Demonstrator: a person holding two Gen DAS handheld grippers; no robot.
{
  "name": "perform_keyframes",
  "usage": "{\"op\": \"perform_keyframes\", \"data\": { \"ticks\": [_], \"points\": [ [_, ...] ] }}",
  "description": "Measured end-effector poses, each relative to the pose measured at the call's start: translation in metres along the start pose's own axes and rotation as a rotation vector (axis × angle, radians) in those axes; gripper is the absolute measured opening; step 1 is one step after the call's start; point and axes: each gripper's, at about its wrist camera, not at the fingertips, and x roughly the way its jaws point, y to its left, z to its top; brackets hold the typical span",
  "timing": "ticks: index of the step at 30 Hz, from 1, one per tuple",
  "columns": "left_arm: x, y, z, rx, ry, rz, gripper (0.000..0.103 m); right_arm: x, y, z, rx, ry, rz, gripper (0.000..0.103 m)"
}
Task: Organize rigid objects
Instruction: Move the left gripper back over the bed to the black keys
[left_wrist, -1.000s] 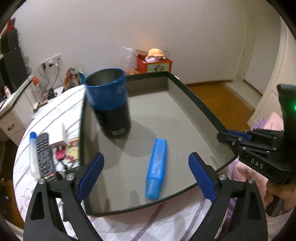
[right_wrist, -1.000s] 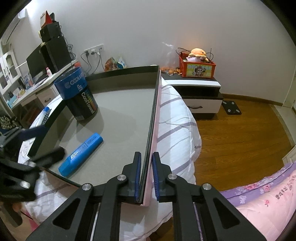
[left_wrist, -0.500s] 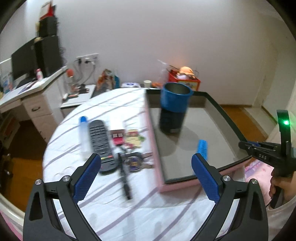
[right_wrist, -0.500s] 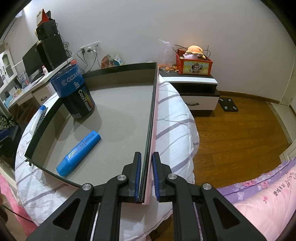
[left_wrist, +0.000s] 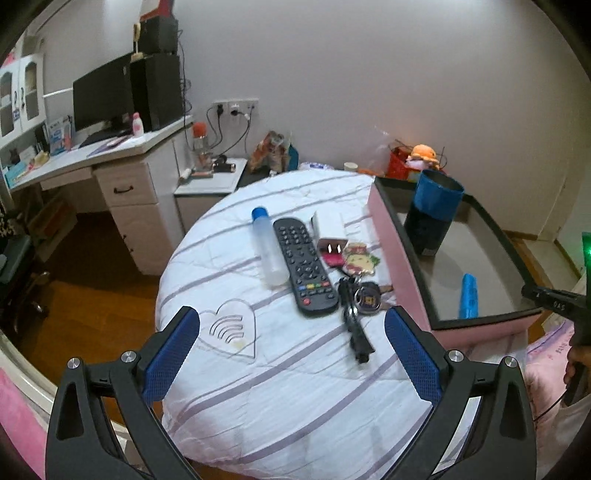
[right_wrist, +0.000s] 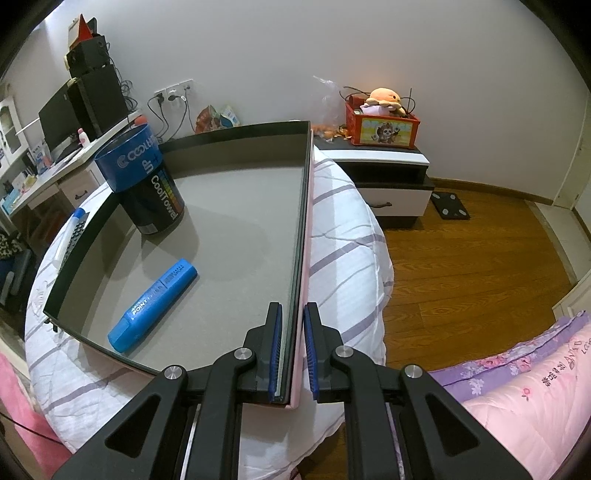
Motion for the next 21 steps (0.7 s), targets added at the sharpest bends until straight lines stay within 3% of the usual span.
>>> {"op": "perform_keyframes", "data": {
  "ticks": [12, 21],
  "points": [
    [0.009, -0.005, -0.007, 0.012, 0.026, -0.004, 0.101, 0.001, 0.0, 0.001, -0.003, 0.007, -0.003, 0.012],
    [0.038, -0.022, -0.016, 0.016, 0.083, -0.018, 0.101, 0.002, 0.001, 0.0, -0.005, 0.008, -0.001, 0.013]
  ]
}}
